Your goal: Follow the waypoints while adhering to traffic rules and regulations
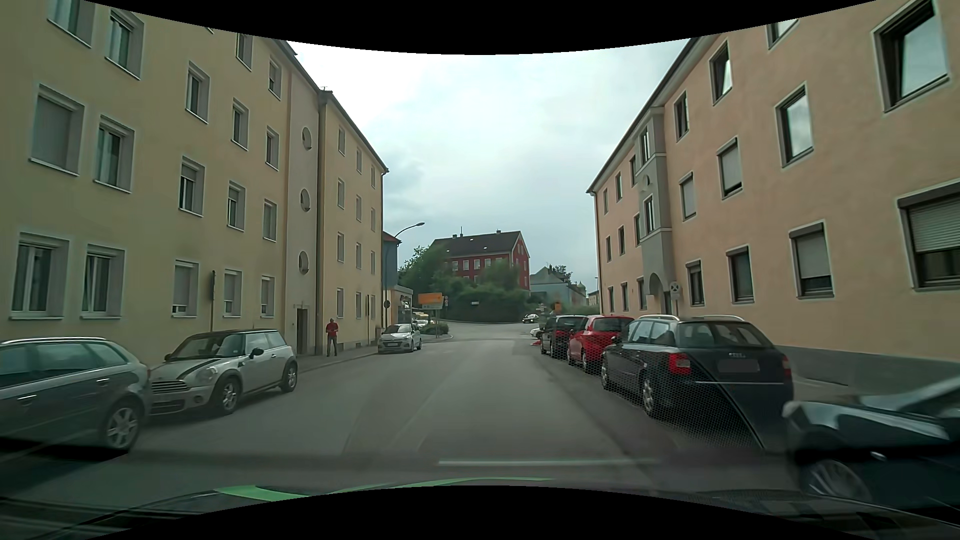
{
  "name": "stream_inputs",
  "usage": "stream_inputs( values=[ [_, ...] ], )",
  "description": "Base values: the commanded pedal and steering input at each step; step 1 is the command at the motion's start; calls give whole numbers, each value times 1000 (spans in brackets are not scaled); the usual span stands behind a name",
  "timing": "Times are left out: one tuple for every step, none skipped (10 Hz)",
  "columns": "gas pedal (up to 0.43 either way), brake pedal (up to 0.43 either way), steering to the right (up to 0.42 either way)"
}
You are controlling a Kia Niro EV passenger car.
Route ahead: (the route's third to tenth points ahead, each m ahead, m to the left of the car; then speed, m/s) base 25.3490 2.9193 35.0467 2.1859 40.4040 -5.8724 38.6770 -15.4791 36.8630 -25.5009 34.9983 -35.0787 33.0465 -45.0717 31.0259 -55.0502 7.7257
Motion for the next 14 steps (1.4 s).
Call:
stream_inputs(
  values=[
    [0,104,-6],
    [0,152,-6],
    [0,159,-6],
    [0,159,-7],
    [0,165,-6],
    [0,165,-6],
    [0,159,-6],
    [0,122,-6],
    [0,73,-5],
    [0,24,-5],
    [0,0,-5],
    [0,0,-5],
    [0,6,-5],
    [0,30,-5]
  ],
)
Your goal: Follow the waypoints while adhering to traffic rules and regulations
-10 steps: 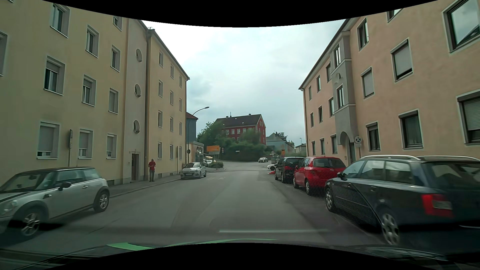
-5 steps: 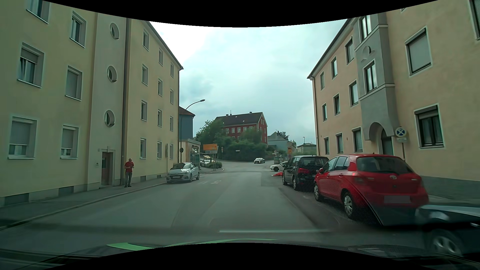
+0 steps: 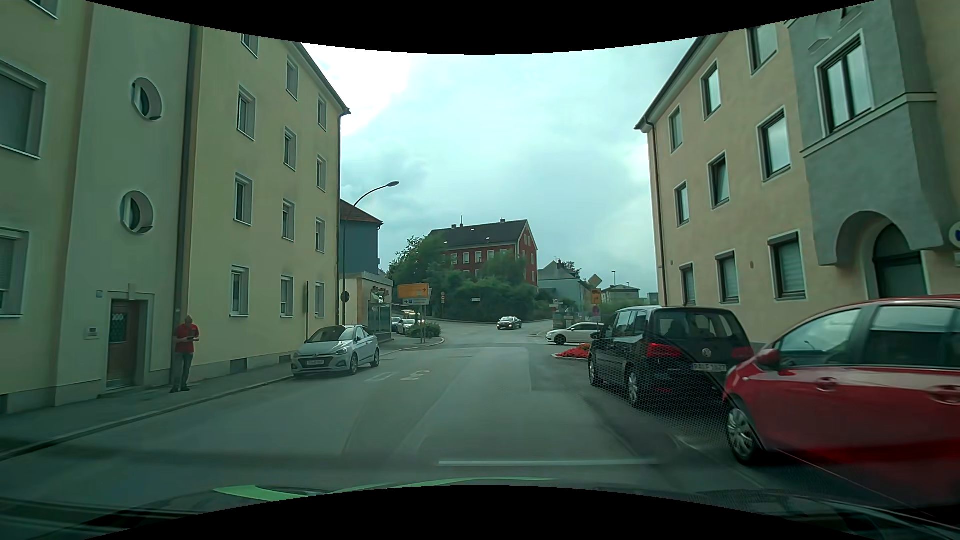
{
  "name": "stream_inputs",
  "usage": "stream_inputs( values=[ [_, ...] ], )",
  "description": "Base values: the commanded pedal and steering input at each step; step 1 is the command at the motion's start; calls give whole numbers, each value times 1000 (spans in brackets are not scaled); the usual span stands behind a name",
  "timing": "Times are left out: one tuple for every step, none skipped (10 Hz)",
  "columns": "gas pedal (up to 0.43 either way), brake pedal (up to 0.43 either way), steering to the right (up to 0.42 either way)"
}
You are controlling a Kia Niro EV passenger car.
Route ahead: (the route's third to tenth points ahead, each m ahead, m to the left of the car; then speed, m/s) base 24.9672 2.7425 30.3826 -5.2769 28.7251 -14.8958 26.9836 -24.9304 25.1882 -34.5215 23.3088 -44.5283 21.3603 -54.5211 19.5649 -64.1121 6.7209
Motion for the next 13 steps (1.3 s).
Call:
stream_inputs(
  values=[
    [0,85,-3],
    [0,122,-3],
    [0,128,-3],
    [0,116,-3],
    [0,98,-3],
    [0,91,-3],
    [0,91,-3],
    [0,91,-1],
    [0,91,4],
    [0,91,8],
    [0,91,12],
    [0,91,12],
    [0,91,11]
  ],
)
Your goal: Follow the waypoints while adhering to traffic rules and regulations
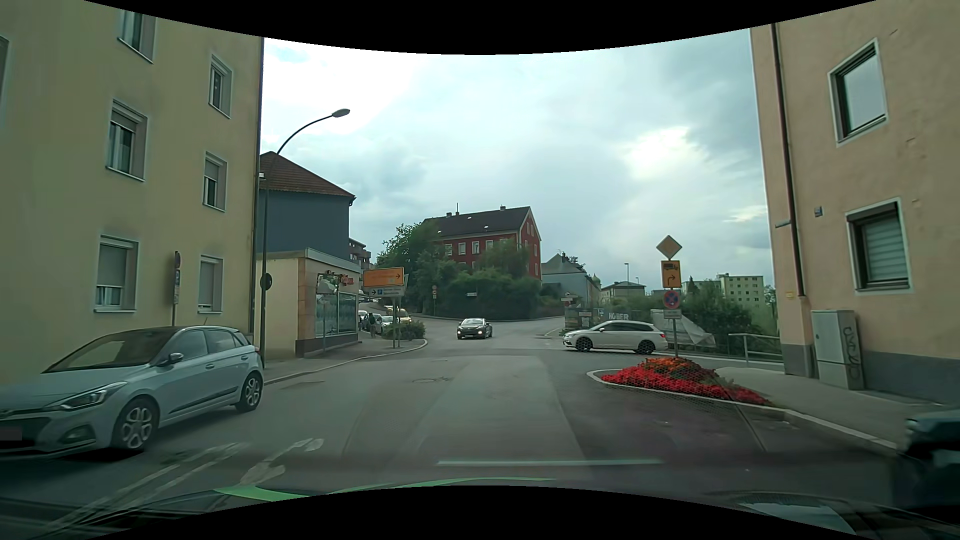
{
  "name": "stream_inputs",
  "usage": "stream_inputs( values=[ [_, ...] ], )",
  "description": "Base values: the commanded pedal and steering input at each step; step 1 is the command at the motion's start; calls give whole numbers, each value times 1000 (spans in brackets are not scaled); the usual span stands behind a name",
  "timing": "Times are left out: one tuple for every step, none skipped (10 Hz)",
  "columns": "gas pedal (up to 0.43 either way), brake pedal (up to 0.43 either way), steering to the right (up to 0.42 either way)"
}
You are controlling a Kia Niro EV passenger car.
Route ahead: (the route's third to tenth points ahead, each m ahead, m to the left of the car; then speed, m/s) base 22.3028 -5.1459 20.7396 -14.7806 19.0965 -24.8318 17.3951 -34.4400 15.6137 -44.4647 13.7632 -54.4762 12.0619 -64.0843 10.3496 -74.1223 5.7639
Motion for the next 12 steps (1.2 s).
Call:
stream_inputs(
  values=[
    [0,91,10],
    [0,91,10],
    [0,91,10],
    [0,98,10],
    [0,104,10],
    [0,116,10],
    [0,122,10],
    [0,128,12],
    [0,134,14],
    [0,146,15],
    [0,152,20],
    [0,159,25]
  ],
)
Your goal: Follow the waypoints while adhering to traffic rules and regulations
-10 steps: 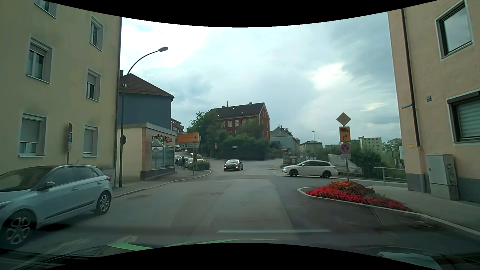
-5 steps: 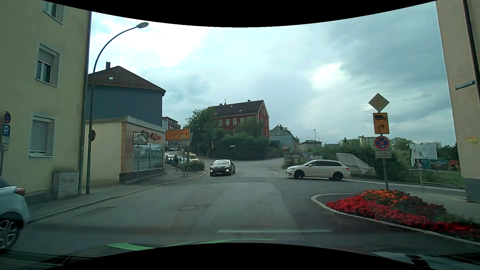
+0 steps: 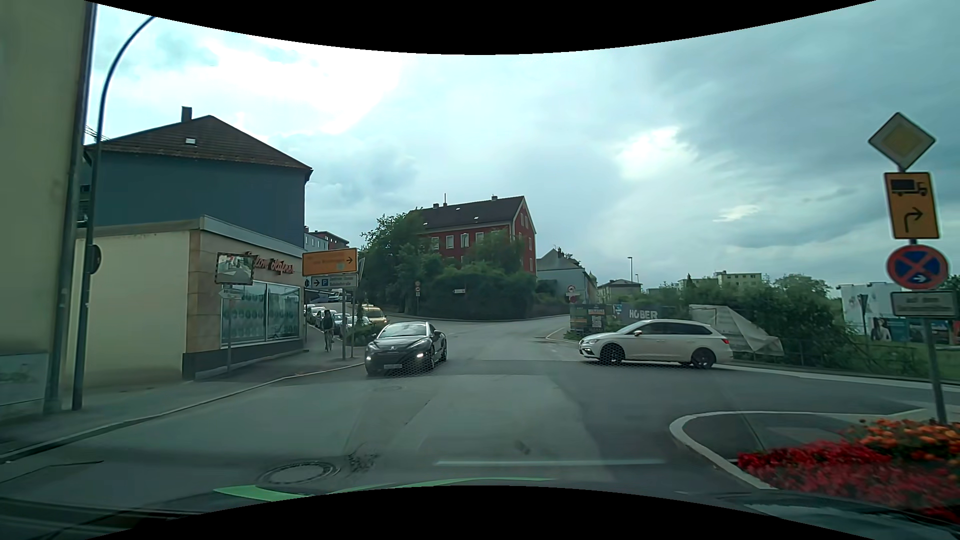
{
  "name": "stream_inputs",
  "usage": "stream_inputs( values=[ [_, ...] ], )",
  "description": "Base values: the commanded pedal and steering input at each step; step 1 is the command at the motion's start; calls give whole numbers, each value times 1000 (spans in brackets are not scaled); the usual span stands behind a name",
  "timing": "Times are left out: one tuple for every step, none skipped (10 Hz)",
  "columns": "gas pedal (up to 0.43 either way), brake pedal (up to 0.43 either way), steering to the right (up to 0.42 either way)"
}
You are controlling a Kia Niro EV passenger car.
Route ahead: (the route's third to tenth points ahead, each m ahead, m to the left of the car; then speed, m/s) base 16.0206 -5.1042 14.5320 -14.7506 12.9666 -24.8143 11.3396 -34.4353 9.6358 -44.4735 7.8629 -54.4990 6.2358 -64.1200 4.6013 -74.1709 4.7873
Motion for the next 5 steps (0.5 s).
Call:
stream_inputs(
  values=[
    [0,165,26],
    [0,189,27],
    [0,195,29],
    [0,195,34],
    [0,183,44]
  ],
)
